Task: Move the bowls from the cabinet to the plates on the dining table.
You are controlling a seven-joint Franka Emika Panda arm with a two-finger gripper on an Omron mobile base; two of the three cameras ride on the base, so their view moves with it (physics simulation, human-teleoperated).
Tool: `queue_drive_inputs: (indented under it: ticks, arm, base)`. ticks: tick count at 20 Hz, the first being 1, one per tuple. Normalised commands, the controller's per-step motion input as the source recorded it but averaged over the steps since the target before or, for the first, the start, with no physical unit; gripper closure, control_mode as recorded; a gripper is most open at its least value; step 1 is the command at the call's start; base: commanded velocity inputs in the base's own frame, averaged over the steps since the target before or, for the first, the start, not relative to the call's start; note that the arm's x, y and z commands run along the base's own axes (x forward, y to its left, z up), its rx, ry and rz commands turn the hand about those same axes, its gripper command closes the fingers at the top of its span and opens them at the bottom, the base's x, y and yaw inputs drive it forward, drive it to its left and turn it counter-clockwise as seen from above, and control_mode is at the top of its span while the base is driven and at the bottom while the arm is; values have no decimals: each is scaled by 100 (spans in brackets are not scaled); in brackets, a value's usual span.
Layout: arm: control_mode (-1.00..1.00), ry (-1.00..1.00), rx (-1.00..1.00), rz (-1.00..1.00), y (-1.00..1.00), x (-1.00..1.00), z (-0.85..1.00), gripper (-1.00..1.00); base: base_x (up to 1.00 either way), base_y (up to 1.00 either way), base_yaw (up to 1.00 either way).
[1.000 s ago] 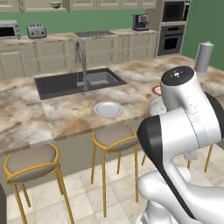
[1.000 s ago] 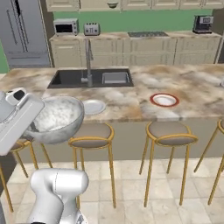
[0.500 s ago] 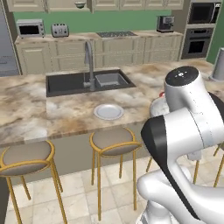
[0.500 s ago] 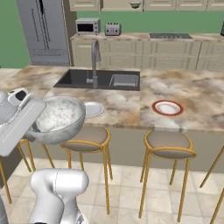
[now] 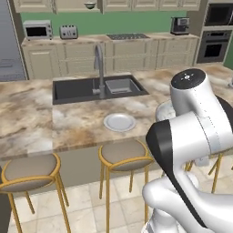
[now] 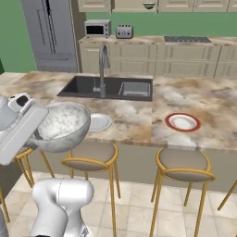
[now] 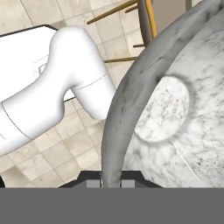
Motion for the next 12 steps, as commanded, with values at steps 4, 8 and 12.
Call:
queue_drive_inputs:
  ticks: [4, 8, 12]
  arm:
    - [100, 0, 0, 0, 0, 0, 0, 100]
    - [100, 0, 0, 0, 0, 0, 0, 100]
    - [100, 0, 0, 0, 0, 0, 0, 100]
  base:
    - [51, 0, 5]
    - [36, 0, 6]
    - [10, 0, 5]
